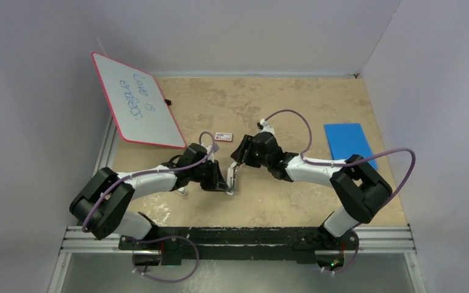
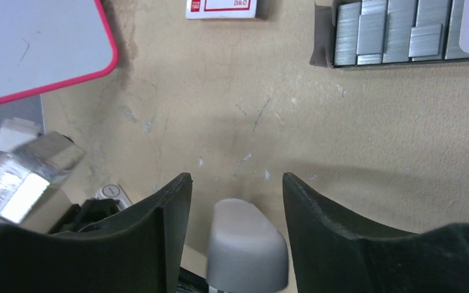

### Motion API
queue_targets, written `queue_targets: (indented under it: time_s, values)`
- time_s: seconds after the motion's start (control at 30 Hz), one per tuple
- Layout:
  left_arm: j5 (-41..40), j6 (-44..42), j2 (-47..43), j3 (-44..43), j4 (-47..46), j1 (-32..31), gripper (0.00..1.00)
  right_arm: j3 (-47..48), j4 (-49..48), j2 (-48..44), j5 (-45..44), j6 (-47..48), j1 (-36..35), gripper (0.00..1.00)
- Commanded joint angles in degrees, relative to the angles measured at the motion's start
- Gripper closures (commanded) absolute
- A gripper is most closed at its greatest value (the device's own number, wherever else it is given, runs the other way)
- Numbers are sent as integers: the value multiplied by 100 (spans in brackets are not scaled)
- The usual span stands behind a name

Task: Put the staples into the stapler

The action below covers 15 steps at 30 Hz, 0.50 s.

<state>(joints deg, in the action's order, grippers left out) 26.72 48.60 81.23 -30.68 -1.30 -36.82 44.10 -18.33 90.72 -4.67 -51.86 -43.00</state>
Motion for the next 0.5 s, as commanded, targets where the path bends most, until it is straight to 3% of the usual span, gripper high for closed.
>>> queue_targets:
  time_s: [0.0,0.2,0.47]
  values:
    - [-117,279,48,-315,-199,-15,100,-239,-426,-204,109,-85,10,37]
    - [-236,478,54,-329,-205,-10,100,-420,-498,-607,-115,-201,1,25]
    - [-115,764,275,-252,-538,-18,100,-591,-1042,-19,-170,-579,-454,28]
